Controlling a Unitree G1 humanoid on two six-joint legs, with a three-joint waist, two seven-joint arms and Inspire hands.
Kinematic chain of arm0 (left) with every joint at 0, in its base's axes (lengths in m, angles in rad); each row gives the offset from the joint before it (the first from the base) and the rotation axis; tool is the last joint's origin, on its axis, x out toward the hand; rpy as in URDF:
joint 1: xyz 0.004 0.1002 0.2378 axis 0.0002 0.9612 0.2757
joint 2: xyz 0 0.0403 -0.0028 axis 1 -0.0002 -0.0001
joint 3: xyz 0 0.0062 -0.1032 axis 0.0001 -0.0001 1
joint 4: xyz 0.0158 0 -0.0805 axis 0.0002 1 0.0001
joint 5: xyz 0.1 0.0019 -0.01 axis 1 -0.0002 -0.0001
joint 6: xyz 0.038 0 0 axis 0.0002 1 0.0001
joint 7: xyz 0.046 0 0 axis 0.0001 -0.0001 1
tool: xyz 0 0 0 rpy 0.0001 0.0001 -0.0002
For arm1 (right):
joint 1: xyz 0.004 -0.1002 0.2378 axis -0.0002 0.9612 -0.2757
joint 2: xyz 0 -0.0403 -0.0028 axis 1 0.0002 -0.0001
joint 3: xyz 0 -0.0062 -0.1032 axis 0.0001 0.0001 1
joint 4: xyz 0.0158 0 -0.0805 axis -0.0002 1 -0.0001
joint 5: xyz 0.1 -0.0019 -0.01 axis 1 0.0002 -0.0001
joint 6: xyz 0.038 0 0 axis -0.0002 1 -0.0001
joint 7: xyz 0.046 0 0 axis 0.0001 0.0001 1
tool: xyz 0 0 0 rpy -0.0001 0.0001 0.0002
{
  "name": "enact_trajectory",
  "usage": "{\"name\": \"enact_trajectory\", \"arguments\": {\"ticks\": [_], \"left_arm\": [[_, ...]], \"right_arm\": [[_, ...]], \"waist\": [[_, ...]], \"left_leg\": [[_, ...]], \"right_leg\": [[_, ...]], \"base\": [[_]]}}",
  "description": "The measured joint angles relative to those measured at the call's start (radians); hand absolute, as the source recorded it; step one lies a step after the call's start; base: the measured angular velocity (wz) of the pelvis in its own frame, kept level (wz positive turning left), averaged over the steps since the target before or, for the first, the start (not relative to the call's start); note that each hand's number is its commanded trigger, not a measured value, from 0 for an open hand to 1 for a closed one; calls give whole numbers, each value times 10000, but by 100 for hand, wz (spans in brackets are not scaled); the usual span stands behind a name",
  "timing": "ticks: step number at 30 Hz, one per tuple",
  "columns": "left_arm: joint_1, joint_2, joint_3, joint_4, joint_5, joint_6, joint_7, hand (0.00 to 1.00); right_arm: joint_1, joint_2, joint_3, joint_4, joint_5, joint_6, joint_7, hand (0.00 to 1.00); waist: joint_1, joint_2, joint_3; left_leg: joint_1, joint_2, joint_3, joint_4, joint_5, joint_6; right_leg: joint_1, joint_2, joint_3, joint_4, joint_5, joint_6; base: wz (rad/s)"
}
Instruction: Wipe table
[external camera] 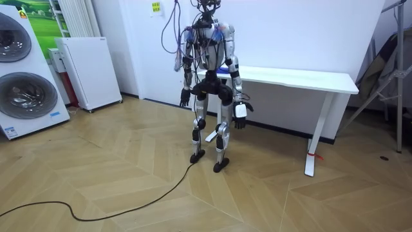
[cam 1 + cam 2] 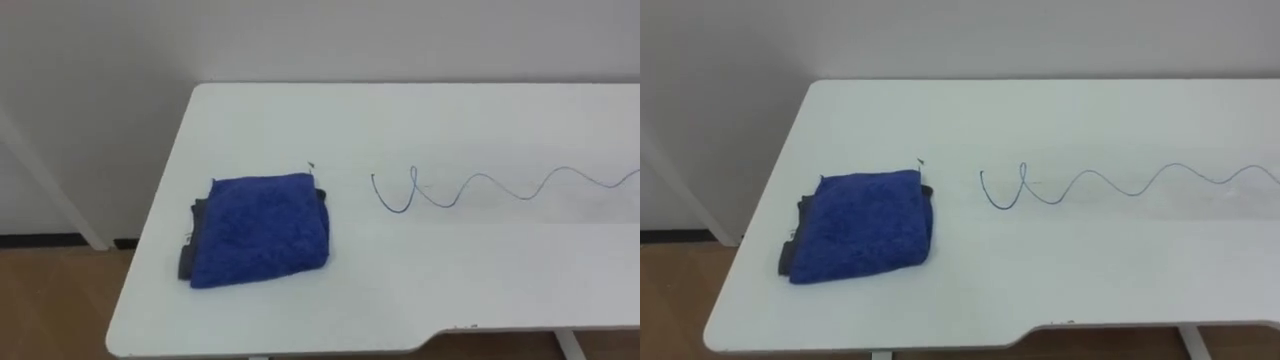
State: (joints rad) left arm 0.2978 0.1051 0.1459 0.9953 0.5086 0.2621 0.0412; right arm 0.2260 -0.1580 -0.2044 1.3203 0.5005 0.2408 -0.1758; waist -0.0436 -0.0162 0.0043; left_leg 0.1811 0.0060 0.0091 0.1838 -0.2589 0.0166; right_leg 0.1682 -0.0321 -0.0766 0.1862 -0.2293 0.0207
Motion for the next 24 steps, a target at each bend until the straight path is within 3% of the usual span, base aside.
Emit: {"name": "enact_trajectory", "arguments": {"ticks": [5, 9, 14, 18, 22, 24], "left_arm": [[89, 230, 644, -74, -31, -138, 151, 0], [46, 411, 1047, -347, 99, -276, 194, 0], [135, 664, 1061, -609, 76, -287, 476, 0], [98, 719, 1003, -618, 299, -298, 578, 0], [101, 739, 686, -775, 441, -299, 580, 0], [100, 746, 526, -775, 441, -303, 580, 0]], "right_arm": [[94, -231, -2622, -32, 3307, -41, -1036, 0], [-109, -727, -3420, -311, 3672, -136, -1975, 0], [-705, -1249, -3673, -1810, 2600, -457, -3517, 0], [-1427, -1418, -3560, -3270, 566, -687, -4631, 0], [-1494, -1455, -2842, -5207, -1531, -758, -5528, 0], [-1499, -1439, -2279, -6247, -2553, -810, -5774, 0]], "waist": [[-622, -240, 9], [-641, -354, -4], [-586, -453, 0], [-533, -470, -3], [-38, -488, -16], [11, -483, 5]], "left_leg": [[-98, 2, 77, 41, 0, 0], [-166, -8, 217, 37, -25, 35], [-313, -11, 349, 68, -25, 41], [-447, -2, 354, 131, -24, 42], [-549, 26, 442, 158, -24, 41], [-673, 21, 427, 249, -24, 41]], "right_leg": [[-127, 7, 76, 21, -12, -6], [-287, 5, 243, 53, -4, 17], [-507, 16, 397, 301, 20, 40], [-660, 18, 356, 357, 20, 39], [-809, 48, 451, 417, 30, 23], [-862, 38, 437, 424, 34, 20]], "base": [[-3], [-13], [-9], [0], [-6], [2]]}}
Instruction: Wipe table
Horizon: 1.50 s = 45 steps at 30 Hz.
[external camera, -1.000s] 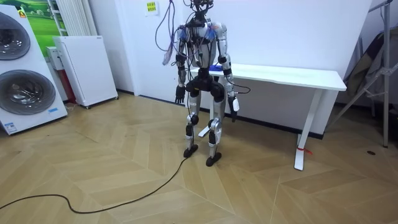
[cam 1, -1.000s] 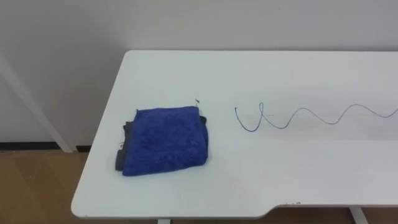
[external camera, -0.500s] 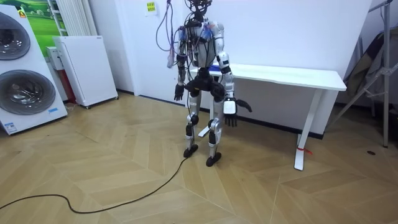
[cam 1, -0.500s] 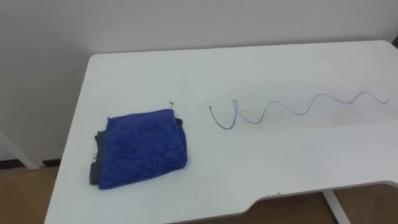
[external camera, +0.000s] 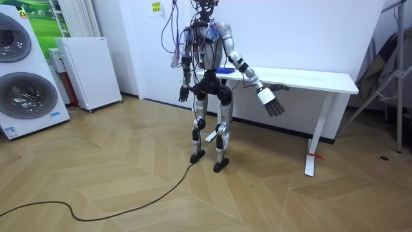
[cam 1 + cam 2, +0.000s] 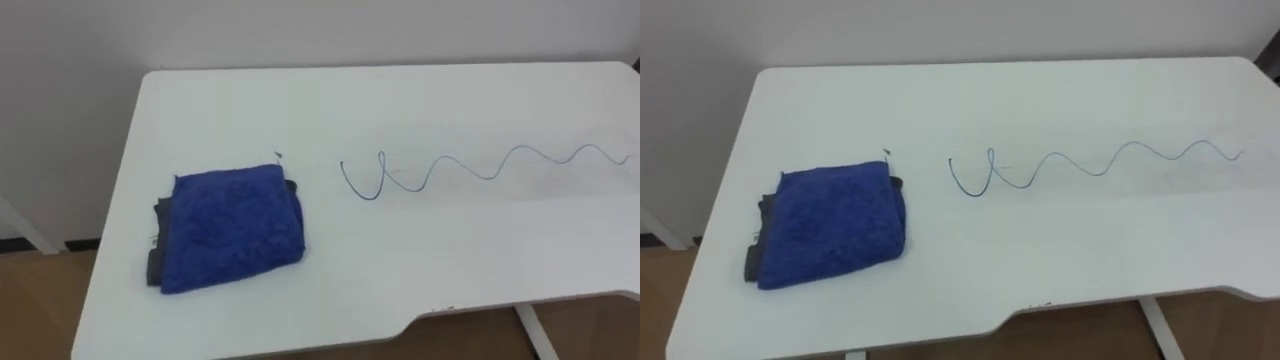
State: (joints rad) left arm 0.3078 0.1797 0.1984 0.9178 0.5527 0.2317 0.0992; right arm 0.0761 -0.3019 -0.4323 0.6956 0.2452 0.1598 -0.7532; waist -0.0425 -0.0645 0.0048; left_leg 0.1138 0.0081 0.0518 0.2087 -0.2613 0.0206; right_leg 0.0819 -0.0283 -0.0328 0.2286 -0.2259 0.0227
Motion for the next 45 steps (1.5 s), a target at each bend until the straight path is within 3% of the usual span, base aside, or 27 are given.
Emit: {"name": "enact_trajectory", "arguments": {"ticks": [8, 10, 17, 27, 33, 41, 45], "left_arm": [[-14, 7, -881, -325, 52, -144, -32, 0], [43, 5, -1054, -534, 53, -222, -53, 0], [26, 167, -1297, -536, -28, -377, -269, 0], [-125, 279, -1953, -547, -6, -472, -531, 0], [-369, 483, -2506, -555, -125, -738, -738, 0], [-823, 654, -3005, -373, 62, -1005, -733, 0], [-831, 807, -3244, -351, 88, -1093, -848, 0]], "right_arm": [[83, -9, 2190, -4632, -4463, -523, 121, 0], [70, -6, 2659, -5310, -5255, -728, 320, 0], [1, -38, 4139, -6809, -7241, -887, 1286, 0], [6, -247, 6132, -7644, -9369, -1087, 2473, 0], [-2, -307, 7205, -7942, -10239, -1395, 2759, 0], [-154, -448, 8758, -8259, -11203, -1618, 3628, 0], [-155, -488, 9231, -8259, -11599, -1740, 4057, 0]], "waist": [[591, 95, -14], [778, 94, -14], [1067, 108, -4], [1546, -9, -45], [1690, -130, -72], [2116, -2, 35], [2160, -12, 28]], "left_leg": [[-6, 30, -7, 137, 3, -5], [-4, 30, -36, 130, 3, -5], [-52, 14, -279, 139, 4, -6], [-171, 5, -428, 139, 17, -28], [-346, -5, -570, 204, 19, -32], [-514, 5, -565, 283, 20, -34], [-524, 5, -586, 257, 20, -34]], "right_leg": [[44, -13, -283, -73, 13, -21], [70, -27, -418, -73, 15, -24], [244, -64, -821, -77, 16, -23], [214, -86, -1059, -75, 16, -24], [156, -88, -1160, -85, 16, -24], [13, -83, -1160, -93, 21, -32], [16, -88, -1199, -103, 21, -32]], "base": [[7], [6], [9], [4], [9], [0], [2]]}}
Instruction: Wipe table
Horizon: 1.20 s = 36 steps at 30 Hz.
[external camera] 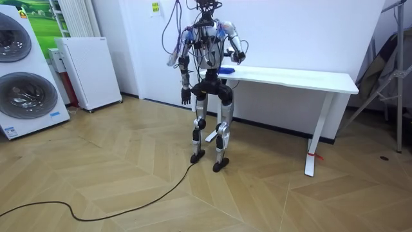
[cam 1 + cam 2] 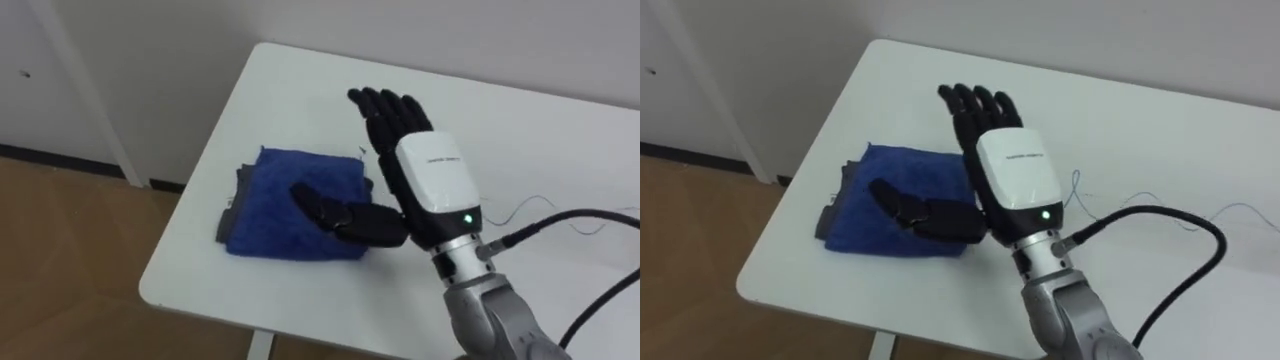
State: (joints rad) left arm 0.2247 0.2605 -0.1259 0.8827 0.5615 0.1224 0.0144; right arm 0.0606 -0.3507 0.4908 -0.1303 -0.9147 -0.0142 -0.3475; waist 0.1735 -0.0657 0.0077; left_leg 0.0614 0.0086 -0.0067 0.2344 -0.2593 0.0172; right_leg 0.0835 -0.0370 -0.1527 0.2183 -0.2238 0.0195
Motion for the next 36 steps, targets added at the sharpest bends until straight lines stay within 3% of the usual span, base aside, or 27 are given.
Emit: {"name": "enact_trajectory", "arguments": {"ticks": [5, 17, 24, 29, 36], "left_arm": [[-26, 12, -540, 3, 0, -6, -321, 0], [-140, 9, -457, -35, 8, -17, -646, 0], [-143, 37, -362, -92, 7, -142, -643, 0], [-102, 53, -357, -270, 7, -149, -643, 0], [-40, 62, -349, -276, 13, -148, -642, 0]], "right_arm": [[-3, -12, 776, 0, -355, -94, 535, 0], [-27, -143, 882, 1641, -293, 8, 1523, 0], [-28, -258, 768, 1960, -273, -29, 1284, 0], [-28, -592, 736, 2083, 48, -116, 1069, 0], [-169, -542, 187, 2722, 70, -183, 610, 0]], "waist": [[109, -10, -7], [247, -32, -16], [249, -6, 0], [223, 24, 13], [231, 9, -10]], "left_leg": [[-10, -9, -10, 5, 0, 0], [3, -64, -167, 57, 1, 1], [-121, -84, -367, 209, 2, -1], [-222, -122, -523, 279, 2, -1], [-230, -161, -616, 331, 4, -4]], "right_leg": [[32, -40, -311, -11, 1, 1], [274, -89, -686, -188, 23, 20], [355, -122, -1019, -190, 22, 21], [377, -131, -1118, -231, 22, 21], [493, -133, -1111, -332, 22, 22]], "base": [[4], [6], [15], [10], [6]]}}
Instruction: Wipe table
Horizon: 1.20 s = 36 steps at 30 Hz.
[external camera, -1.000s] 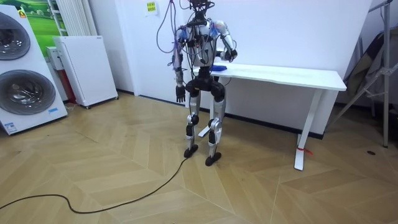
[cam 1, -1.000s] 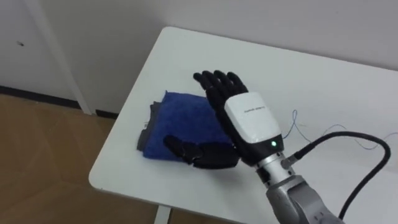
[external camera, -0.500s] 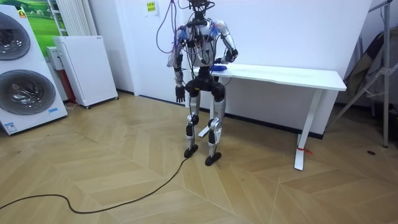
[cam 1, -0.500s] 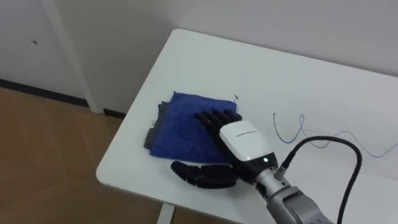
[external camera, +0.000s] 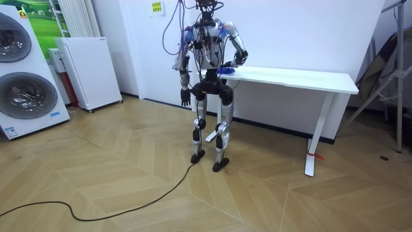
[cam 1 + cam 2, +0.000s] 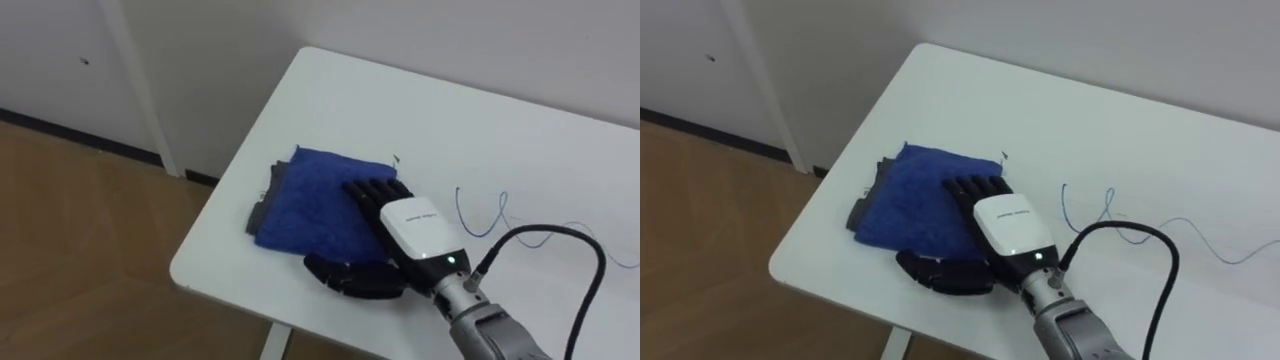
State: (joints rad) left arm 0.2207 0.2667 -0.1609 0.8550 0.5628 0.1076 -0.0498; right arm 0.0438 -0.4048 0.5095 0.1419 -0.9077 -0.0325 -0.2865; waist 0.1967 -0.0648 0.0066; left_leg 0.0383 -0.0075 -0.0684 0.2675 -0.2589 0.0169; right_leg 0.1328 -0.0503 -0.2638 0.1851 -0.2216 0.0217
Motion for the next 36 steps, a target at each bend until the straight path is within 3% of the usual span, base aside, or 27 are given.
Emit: {"name": "enact_trajectory", "arguments": {"ticks": [10, 22, 26, 30, 36], "left_arm": [[570, 139, 3, 8, -4, 26, -85, 0], [557, 147, 2, -5, 0, 168, -118, 0], [537, 181, 3, -172, 18, 180, -233, 0], [565, 238, 14, -540, 404, 240, -237, 0], [642, 248, 4, -668, 448, 393, -236, 0]], "right_arm": [[-1324, 78, -322, -75, -10, -9, -901, 0], [-1336, 224, -308, -104, -3, 14, -1195, 0], [-1336, 226, -272, -100, -12, 64, -1194, 0], [-1341, 224, -183, -52, -33, 142, -1161, 0], [-1442, 221, 120, 429, -17, 441, -1012, 0]], "waist": [[18, -49, -30], [88, -63, -32], [326, -63, -24], [570, -159, 38], [592, -270, 15]], "left_leg": [[207, -18, -125, -90, 20, -18], [244, -43, -216, -98, 23, -16], [231, -41, -188, -106, 23, -16], [204, -39, -215, -93, 24, -17], [83, -64, -375, 5, 23, -17]], "right_leg": [[198, 4, -3, -7, -1, 1], [315, -3, -3, -24, -1, 2], [272, -5, 7, -21, -2, 3], [260, -3, -13, -21, -3, 4], [259, -6, -145, -17, -2, 4]], "base": [[4], [4], [-3], [2], [9]]}}
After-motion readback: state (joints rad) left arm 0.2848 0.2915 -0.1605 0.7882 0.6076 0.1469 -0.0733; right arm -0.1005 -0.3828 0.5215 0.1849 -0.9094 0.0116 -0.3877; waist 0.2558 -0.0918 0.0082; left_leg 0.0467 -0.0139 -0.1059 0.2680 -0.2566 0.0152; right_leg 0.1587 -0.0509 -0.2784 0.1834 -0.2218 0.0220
